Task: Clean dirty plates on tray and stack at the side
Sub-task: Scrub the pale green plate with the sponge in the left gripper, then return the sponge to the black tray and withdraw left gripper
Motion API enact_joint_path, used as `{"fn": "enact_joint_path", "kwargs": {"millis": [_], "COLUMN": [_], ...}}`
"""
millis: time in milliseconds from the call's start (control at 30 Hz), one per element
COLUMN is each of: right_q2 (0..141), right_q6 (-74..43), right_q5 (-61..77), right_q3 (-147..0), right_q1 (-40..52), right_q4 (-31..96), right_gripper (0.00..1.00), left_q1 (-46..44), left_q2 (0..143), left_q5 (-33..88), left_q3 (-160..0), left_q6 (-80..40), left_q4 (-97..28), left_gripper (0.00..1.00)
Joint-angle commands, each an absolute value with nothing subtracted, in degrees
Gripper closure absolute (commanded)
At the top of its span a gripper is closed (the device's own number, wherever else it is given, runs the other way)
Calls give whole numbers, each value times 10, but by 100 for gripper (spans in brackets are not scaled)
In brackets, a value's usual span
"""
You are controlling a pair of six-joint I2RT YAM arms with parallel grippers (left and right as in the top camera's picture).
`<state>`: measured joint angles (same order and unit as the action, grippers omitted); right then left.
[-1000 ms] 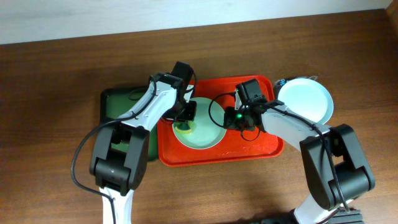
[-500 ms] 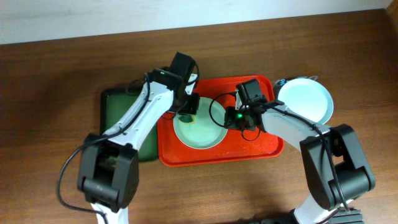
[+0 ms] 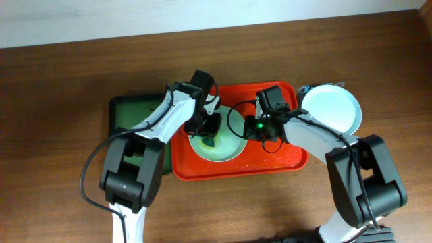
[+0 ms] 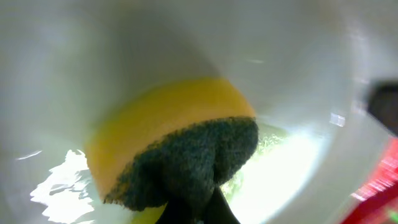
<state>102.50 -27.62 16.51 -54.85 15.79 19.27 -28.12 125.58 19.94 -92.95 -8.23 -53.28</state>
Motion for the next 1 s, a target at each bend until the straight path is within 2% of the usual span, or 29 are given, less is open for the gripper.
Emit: {"fn": "enact_joint_path", "kwargs": {"millis": [0, 167, 300, 500, 667, 733, 867, 967], "right_q2": [1027, 1027, 1027, 1027, 1027, 1027, 1027, 1027], "right_q6": [-279, -279, -279, -279, -279, -279, -279, -279], "right_q5": [169, 169, 169, 169, 169, 169, 169, 169], "right_q3": [-551, -551, -551, -551, -551, -551, -551, -551], "right_q1": [161, 161, 161, 161, 161, 161, 161, 161], "right_q4": [191, 190, 190, 191, 190, 190, 190, 190], "right_gripper": [96, 96, 96, 96, 96, 96, 96, 96], "left_q1": [-269, -241, -252, -275, -276, -274, -229, -164], "left_q2": [1274, 1245, 1247, 1248, 1247, 1245, 1187, 1126], "left_q5": [333, 128, 70, 83, 303, 343, 307, 182], "left_q3": [-980, -1053, -1019, -900, -900, -921, -965, -966], "left_q6": [-53, -76, -83, -124, -93, -87, -85, -85], "left_q4": [-561, -644, -638, -510, -482, -488, -536, -601], "left_gripper": [100, 100, 100, 100, 100, 100, 100, 100]}}
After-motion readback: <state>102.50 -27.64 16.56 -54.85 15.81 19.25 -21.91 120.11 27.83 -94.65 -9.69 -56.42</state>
